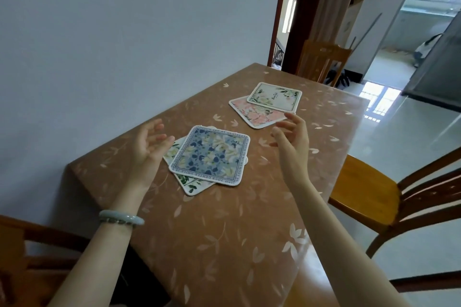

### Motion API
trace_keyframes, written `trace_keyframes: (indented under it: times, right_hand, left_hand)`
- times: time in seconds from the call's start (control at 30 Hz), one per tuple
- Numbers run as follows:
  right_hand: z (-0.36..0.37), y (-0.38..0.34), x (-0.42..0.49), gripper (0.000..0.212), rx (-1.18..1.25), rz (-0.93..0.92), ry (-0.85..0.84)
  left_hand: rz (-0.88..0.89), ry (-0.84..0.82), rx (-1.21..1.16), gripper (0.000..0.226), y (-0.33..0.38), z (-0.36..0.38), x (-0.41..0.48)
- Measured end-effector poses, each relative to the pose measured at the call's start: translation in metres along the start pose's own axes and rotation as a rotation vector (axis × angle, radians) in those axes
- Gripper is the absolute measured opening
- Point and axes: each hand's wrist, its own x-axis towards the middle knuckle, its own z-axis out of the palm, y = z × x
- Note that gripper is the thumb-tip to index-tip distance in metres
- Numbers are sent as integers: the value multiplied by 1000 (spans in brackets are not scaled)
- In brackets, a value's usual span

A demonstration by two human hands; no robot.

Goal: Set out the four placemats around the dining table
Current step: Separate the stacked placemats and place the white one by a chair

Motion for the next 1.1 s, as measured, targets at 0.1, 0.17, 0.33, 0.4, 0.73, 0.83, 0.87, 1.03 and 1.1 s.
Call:
trace_keyframes:
  times: [0.1,0.17,0.33,0.4,0.73,0.83,0.87,1.03,1.1]
  right_hand:
    - [15,18,12,37,-20,36,8]
    - [27,32,21,38,-39,66,22]
    - [65,75,45,38,-119,143,73]
    - [77,93,53,34,-147,162,85]
    - [123,199,78,30,-340,334,219]
    - [123,229,76,33,-422,435,241]
    - [122,239,75,34,-459,469,244]
    - [123,280,72,45,-652,670,152]
    - [125,292,69,47,-653,751,91]
  left_hand:
    - [-29,-30,10,48,-24,2,25]
    - [-55,-61,35,50,-44,3,46]
    - [-138,-131,61,49,-98,5,100]
    - [-166,-144,65,45,-121,8,118]
    - [-365,-179,126,40,-229,31,160]
    - [-476,-218,254,44,-260,38,165]
    - [-511,-239,302,46,-269,40,166]
    - [-596,-374,453,52,-304,50,172]
    - [-665,-415,475,55,-313,52,174]
